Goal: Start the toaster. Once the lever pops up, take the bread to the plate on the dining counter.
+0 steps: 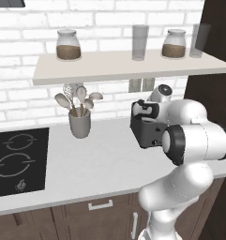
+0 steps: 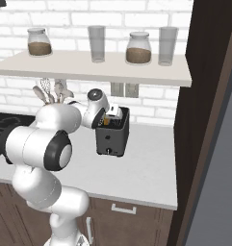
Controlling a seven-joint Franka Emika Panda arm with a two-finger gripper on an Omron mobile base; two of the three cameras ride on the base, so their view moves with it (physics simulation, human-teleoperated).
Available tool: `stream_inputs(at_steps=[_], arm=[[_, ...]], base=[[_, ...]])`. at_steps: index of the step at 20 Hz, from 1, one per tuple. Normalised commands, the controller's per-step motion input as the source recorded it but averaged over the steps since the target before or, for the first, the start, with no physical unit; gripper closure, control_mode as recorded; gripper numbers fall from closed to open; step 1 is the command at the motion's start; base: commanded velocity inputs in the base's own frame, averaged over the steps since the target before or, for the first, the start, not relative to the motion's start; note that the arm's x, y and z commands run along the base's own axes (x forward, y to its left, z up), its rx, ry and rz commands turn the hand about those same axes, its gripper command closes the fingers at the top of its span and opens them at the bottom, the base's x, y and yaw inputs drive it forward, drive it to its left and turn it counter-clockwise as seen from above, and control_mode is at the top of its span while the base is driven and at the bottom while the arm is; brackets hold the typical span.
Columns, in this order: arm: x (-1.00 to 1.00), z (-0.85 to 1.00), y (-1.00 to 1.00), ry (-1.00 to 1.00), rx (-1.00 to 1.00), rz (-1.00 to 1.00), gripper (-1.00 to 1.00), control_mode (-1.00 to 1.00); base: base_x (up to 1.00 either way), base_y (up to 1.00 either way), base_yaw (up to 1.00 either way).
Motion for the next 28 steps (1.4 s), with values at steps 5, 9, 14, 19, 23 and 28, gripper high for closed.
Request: stream_inputs(at_steps=[5, 9, 14, 19, 23, 28], arm=[[0.00, -0.04, 0.00, 0.11, 0.00, 0.00, -1.00, -1.00], [0.00, 0.00, 0.00, 0.03, 0.00, 0.01, -1.00, -1.00], [0.00, 0.00, 0.00, 0.00, 0.00, 0.02, 1.00, -1.00], [0.00, 0.00, -0.02, 0.00, 0.00, 0.02, 1.00, -1.00], [0.00, 0.00, -0.01, 0.00, 0.00, 0.03, 1.00, -1.00], [0.00, 0.00, -0.01, 0.00, 0.00, 0.03, 1.00, -1.00]], base=[[0.00, 0.00, 0.00], [0.00, 0.00, 0.00], [0.00, 0.00, 0.00], [0.00, 0.00, 0.00], [0.00, 0.00, 0.00], [0.00, 0.00, 0.00]])
